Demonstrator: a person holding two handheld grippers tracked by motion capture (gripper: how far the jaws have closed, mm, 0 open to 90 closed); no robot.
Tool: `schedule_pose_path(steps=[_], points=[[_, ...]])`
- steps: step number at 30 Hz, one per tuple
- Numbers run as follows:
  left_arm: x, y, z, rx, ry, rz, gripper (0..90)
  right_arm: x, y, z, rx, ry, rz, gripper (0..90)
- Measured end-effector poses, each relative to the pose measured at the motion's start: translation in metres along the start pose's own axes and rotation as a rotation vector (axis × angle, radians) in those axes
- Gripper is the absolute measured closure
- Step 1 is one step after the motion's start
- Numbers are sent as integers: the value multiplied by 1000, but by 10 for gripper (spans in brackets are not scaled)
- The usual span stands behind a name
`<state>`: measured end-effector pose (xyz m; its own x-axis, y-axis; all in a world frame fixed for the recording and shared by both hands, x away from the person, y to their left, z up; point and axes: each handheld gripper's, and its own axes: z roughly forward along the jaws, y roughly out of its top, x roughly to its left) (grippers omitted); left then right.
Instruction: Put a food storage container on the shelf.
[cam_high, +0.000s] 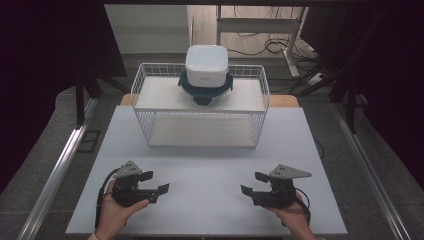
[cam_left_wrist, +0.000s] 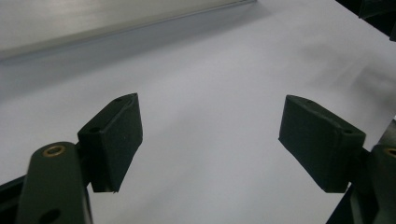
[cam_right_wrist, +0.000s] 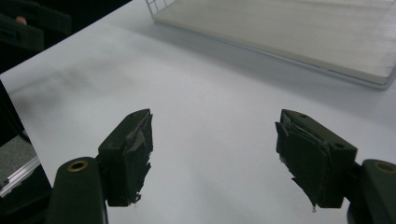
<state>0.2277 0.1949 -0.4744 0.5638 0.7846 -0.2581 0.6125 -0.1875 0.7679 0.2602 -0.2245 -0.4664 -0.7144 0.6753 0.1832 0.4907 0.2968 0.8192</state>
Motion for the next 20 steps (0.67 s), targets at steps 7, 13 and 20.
schedule_pose_path(steps=[7,13,20], points=[[-2,4,-5,-20,-7,19,209,5,1,-5,-16,-20,-24,259],[1,3,-8,-29,-4,22,220,2,0,-8,-17,-33,-17,238],[-1,3,-7,-25,-6,34,215,3,1,-9,-25,-33,-13,214]])
